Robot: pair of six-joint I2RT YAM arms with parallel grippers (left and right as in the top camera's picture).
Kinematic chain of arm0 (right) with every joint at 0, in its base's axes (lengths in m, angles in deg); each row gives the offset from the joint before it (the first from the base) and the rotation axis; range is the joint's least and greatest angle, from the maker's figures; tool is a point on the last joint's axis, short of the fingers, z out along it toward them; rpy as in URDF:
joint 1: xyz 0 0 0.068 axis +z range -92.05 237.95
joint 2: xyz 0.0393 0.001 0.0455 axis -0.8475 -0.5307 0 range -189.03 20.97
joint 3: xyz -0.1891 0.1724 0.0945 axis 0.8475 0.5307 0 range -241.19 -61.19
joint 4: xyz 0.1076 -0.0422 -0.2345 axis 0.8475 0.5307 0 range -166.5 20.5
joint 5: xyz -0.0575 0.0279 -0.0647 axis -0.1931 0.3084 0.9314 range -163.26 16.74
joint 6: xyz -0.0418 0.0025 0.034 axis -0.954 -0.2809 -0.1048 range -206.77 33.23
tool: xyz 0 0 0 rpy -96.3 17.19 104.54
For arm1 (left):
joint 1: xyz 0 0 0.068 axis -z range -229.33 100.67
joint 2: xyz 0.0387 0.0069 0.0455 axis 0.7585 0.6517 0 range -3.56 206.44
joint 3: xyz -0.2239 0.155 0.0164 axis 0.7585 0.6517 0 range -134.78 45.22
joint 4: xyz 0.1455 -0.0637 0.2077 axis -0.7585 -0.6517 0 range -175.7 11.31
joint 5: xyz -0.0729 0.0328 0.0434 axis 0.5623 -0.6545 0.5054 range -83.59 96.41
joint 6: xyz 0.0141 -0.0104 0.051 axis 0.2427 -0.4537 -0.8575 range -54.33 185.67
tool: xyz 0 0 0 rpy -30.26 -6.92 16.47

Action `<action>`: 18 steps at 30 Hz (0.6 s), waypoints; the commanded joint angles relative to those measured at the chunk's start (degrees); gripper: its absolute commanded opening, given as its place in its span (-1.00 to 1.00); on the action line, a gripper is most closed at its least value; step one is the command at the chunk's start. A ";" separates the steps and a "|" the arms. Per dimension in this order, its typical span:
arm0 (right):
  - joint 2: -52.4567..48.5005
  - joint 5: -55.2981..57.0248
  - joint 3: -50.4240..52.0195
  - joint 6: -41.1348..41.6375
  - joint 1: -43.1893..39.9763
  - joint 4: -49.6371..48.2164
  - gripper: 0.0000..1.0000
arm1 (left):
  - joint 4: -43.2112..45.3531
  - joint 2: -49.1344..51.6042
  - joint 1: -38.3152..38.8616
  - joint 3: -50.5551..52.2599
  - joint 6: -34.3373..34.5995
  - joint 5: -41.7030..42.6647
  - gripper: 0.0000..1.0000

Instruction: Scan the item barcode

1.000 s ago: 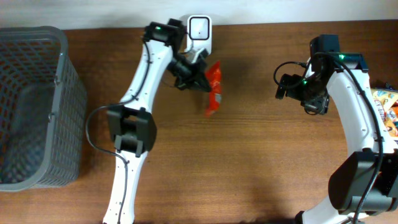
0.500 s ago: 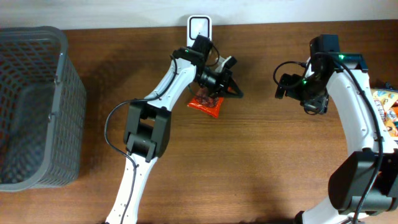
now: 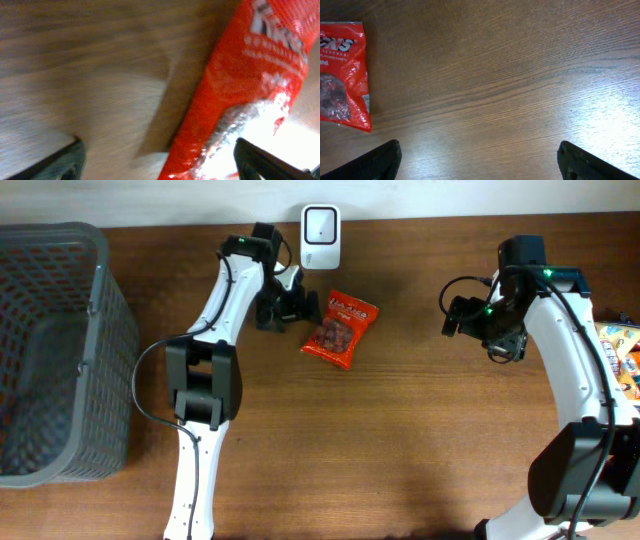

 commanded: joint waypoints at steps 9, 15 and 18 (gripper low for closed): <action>0.22 -0.33 0.37 -0.09 0.35 1.49 0.97 | 3.06 -1.66 6.16 5.29 -5.03 8.52 -0.43; 0.22 -0.33 0.37 -0.09 0.35 1.49 0.97 | 3.10 -1.73 5.75 5.07 -1.31 0.20 -1.00; 0.22 -0.33 0.37 -0.09 0.35 1.49 0.97 | -2.78 -2.43 4.57 -1.49 4.28 -12.90 -1.00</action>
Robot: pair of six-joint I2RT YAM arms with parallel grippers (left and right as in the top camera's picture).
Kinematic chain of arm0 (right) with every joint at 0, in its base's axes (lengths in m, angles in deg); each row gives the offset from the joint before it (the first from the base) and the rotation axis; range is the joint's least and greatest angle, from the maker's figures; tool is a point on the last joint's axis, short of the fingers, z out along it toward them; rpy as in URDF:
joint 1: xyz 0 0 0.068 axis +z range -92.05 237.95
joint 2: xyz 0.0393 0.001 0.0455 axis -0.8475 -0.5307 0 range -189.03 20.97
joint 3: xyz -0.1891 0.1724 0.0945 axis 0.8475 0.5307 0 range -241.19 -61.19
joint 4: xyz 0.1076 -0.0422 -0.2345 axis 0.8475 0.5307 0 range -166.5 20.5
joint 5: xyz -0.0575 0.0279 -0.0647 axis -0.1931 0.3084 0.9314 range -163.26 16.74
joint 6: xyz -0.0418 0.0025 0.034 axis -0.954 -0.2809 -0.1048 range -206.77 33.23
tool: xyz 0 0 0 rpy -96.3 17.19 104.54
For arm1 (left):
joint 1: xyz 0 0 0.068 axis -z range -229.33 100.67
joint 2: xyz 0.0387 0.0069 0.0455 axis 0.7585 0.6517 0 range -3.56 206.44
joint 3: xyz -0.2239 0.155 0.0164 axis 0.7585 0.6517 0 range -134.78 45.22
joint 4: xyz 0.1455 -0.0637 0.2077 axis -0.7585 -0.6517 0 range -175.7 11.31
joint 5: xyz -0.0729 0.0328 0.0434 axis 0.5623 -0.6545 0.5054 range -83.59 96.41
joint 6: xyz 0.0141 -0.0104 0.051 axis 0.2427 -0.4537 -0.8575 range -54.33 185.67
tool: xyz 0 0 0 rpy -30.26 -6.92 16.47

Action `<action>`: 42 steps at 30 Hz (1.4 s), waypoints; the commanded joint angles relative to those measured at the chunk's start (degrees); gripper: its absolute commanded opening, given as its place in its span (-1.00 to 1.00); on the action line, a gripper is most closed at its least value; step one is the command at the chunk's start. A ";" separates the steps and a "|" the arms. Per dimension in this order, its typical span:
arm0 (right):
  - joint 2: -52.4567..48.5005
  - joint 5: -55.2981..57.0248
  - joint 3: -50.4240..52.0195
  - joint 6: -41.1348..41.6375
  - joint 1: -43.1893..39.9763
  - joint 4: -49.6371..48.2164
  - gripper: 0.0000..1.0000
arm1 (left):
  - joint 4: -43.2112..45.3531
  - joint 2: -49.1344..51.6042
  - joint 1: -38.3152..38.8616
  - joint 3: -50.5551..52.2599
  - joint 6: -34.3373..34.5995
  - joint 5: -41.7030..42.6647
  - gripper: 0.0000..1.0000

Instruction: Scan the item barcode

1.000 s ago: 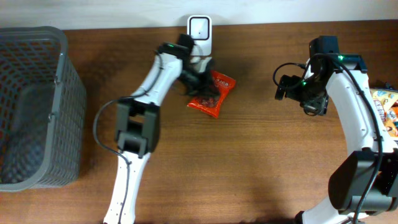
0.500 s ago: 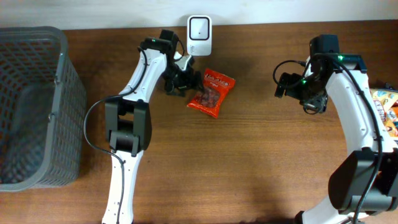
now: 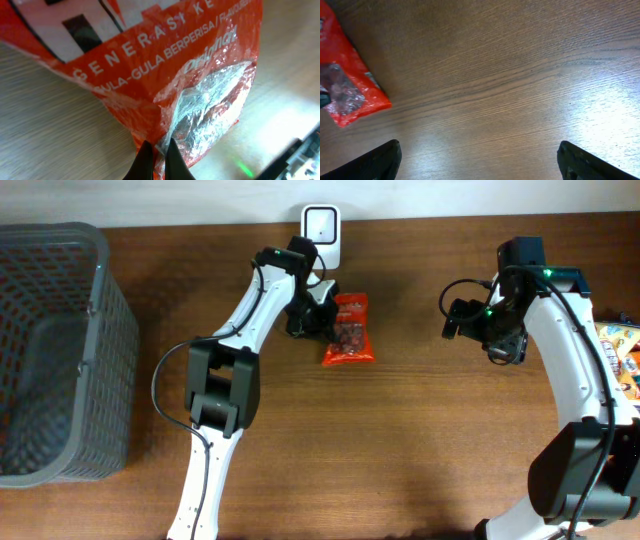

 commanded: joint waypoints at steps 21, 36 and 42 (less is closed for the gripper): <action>0.22 -0.31 0.35 -0.17 0.35 0.00 0.97 | -12.92 -3.87 5.81 -1.86 15.10 -54.71 -1.00; 0.22 -0.31 0.35 -0.17 0.35 0.00 0.97 | -16.28 -5.68 9.35 -28.74 11.91 -31.56 0.98; 0.22 -0.31 0.35 -0.17 0.35 0.00 0.97 | -21.70 -4.15 0.22 -27.36 12.55 -31.67 -0.96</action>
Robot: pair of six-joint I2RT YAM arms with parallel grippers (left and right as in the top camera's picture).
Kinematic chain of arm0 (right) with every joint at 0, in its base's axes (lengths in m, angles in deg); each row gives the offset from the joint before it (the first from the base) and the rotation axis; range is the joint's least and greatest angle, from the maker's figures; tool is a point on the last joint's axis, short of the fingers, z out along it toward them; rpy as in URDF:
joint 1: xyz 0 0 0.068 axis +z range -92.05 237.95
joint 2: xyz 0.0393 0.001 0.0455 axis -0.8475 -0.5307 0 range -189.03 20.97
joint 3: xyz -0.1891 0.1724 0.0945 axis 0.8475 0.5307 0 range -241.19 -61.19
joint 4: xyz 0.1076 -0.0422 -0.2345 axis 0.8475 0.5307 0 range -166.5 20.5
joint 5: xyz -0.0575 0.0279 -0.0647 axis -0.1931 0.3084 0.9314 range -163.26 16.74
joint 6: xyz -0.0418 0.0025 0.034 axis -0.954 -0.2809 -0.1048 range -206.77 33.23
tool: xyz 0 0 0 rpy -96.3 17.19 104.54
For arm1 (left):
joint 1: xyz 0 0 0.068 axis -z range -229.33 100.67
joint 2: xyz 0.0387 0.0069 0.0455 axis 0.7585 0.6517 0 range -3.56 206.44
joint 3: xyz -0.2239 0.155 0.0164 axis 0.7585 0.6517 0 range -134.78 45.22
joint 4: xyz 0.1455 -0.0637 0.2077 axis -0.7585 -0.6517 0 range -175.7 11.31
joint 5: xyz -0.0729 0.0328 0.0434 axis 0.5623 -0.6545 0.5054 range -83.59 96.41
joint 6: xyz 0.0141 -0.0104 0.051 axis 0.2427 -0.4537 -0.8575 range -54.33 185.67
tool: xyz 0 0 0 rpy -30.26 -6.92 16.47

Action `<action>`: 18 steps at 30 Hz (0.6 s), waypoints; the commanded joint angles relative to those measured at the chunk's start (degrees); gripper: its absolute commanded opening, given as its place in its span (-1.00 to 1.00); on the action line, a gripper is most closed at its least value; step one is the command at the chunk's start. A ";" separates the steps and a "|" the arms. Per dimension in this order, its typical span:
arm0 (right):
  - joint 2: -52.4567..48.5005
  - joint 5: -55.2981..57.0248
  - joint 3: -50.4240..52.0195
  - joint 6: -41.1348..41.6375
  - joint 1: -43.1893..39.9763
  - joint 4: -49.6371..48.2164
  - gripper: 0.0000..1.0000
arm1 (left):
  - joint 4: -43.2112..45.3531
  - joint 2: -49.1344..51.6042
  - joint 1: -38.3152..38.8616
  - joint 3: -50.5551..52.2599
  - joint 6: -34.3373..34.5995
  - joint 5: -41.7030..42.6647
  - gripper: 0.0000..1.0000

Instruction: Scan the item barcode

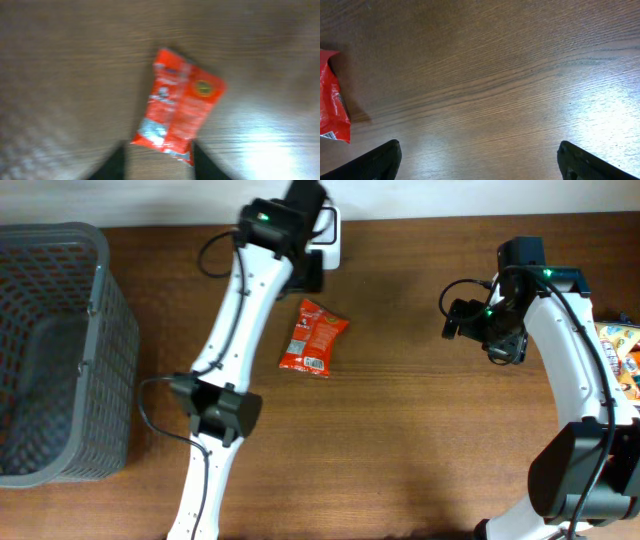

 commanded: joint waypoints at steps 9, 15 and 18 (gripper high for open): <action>0.22 -0.31 0.35 -0.15 0.35 0.00 0.97 | 4.17 1.29 -3.98 15.37 0.00 0.74 -0.80; 0.22 -0.31 0.35 -0.15 0.35 0.00 0.97 | 4.72 1.29 -4.11 15.37 0.00 0.74 0.64; 0.22 -0.31 0.35 -0.15 0.37 0.00 0.97 | 4.90 1.29 -3.72 15.37 0.00 0.92 0.99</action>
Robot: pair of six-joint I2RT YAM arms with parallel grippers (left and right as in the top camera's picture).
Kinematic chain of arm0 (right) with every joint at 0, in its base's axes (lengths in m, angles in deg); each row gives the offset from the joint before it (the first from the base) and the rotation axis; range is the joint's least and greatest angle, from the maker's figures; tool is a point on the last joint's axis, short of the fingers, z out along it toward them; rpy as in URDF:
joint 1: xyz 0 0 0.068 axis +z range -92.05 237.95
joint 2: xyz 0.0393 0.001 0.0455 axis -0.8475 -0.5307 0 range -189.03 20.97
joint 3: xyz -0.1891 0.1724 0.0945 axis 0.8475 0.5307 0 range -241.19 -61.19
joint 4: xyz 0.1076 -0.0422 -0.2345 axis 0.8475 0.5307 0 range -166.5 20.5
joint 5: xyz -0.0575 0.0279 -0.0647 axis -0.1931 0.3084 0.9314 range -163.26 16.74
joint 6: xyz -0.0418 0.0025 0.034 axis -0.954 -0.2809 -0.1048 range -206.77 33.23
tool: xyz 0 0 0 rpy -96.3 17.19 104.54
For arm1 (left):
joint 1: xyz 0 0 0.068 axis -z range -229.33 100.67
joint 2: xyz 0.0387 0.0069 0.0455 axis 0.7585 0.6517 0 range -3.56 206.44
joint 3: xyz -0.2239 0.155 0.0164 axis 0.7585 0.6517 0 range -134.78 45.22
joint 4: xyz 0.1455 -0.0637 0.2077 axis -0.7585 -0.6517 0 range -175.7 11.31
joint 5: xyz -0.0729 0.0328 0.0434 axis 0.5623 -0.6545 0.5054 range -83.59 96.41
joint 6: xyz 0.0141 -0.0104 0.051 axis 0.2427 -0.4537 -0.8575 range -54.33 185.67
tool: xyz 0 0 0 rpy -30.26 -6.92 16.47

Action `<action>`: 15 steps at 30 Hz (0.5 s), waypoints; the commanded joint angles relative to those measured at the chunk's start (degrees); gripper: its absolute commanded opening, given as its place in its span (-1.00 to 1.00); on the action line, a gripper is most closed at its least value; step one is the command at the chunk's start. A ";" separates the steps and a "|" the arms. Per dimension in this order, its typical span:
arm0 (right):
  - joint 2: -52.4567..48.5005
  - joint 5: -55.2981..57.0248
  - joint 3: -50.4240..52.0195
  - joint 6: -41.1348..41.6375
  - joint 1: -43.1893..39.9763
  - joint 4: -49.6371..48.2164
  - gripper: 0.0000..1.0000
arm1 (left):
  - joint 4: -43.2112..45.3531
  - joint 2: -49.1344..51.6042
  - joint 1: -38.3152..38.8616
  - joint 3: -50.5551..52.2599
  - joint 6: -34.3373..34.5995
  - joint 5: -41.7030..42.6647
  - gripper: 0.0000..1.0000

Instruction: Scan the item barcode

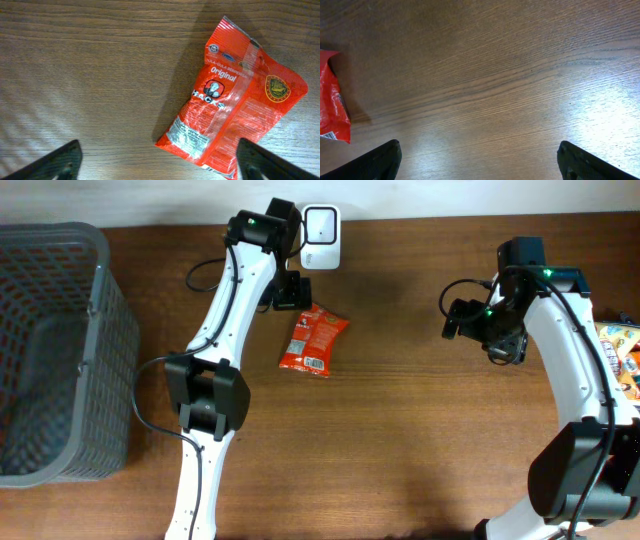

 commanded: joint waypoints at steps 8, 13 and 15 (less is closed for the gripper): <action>0.22 -0.31 0.35 -0.17 0.35 0.00 0.97 | -2.60 0.31 0.31 0.39 -0.35 0.37 0.98; 0.22 -0.31 0.35 -0.17 0.35 0.00 0.97 | -1.49 0.31 0.33 0.61 -0.31 0.39 0.99; 0.22 -0.31 0.35 -0.17 0.35 0.00 0.96 | -1.62 0.31 0.31 0.61 -0.33 0.42 0.98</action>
